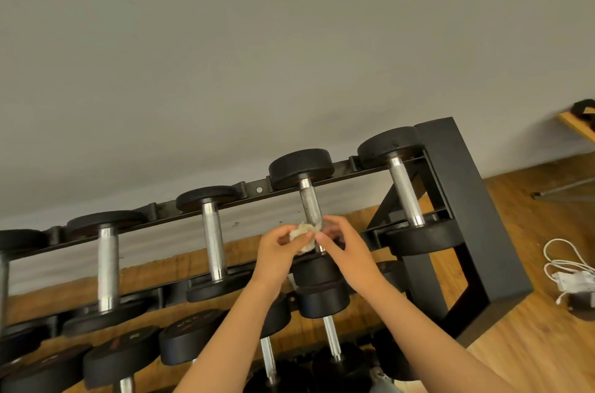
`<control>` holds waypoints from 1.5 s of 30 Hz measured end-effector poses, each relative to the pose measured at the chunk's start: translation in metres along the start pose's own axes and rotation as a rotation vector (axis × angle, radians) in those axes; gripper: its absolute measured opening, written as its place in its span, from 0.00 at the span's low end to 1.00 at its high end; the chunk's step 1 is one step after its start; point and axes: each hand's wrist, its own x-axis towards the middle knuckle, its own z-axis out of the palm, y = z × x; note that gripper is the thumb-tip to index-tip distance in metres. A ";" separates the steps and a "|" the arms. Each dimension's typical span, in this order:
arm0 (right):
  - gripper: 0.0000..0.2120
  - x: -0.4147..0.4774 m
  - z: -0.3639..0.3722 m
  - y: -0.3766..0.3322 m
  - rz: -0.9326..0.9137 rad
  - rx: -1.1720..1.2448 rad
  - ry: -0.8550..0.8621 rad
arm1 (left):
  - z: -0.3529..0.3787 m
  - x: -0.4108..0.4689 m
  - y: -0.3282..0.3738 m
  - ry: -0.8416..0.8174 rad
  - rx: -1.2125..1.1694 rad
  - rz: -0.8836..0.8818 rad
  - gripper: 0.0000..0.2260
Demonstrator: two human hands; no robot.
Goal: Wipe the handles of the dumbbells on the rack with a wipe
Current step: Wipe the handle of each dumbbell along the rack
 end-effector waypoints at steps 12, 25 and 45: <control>0.15 0.013 -0.035 -0.012 -0.016 0.074 -0.202 | 0.027 0.002 -0.005 0.085 -0.075 -0.033 0.09; 0.05 0.023 -0.036 -0.004 -0.032 -0.029 -0.189 | 0.038 -0.001 -0.007 0.245 -0.009 0.084 0.15; 0.10 0.061 -0.044 -0.010 -0.253 -0.485 -0.511 | 0.076 -0.008 -0.045 0.642 0.105 0.134 0.09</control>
